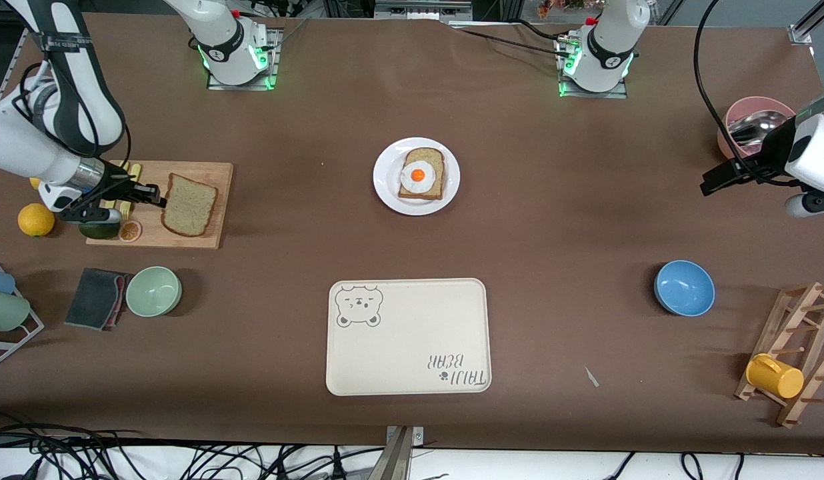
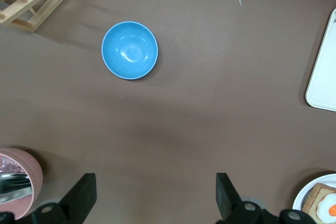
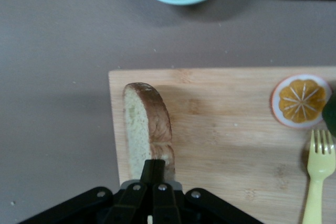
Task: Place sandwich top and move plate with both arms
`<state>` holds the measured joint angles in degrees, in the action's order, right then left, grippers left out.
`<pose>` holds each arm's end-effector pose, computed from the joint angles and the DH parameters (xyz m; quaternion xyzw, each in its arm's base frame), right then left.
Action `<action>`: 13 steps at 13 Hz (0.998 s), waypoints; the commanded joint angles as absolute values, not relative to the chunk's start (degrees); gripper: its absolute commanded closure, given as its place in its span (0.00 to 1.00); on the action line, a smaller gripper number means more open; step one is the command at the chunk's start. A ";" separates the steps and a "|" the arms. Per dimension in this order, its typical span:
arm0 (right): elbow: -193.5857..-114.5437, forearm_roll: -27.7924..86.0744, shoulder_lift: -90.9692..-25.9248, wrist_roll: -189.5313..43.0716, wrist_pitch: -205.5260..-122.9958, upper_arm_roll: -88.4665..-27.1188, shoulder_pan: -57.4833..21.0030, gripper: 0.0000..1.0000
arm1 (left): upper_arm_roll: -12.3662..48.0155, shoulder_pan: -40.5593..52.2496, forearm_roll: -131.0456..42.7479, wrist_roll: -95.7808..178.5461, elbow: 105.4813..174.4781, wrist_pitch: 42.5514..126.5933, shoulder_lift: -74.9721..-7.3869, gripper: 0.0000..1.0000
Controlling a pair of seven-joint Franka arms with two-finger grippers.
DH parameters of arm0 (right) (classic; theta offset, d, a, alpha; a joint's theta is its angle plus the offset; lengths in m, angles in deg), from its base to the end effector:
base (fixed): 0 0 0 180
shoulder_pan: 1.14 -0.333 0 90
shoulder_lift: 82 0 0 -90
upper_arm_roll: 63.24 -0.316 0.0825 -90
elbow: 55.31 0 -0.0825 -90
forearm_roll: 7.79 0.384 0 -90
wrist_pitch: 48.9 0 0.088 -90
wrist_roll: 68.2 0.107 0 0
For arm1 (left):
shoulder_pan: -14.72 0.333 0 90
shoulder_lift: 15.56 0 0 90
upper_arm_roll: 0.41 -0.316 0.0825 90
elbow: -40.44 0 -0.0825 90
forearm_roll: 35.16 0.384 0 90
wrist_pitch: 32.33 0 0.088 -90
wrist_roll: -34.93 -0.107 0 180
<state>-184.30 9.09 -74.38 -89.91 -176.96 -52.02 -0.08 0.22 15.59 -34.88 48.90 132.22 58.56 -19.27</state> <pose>0.5095 -0.1021 0.2960 -0.9927 0.0173 0.0402 0.1125 0.5720 0.0031 0.5747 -0.9915 -0.1235 0.0396 0.0069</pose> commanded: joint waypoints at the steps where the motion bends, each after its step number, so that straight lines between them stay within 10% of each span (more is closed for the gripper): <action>1: -178.20 5.67 -74.44 -86.41 -169.78 -51.99 -1.31 1.00 | 0.12 15.60 -33.22 48.82 131.59 57.76 -19.16 0.00; 11: -175.28 4.34 -69.96 -87.87 -168.87 -51.99 -1.93 0.98 | 0.55 14.90 -33.14 49.43 130.27 57.67 -19.25 0.00; 13: -175.36 0.75 -69.17 -88.24 -170.88 -51.90 -1.84 0.60 | 0.29 15.42 -33.92 48.91 129.31 57.15 -19.16 0.00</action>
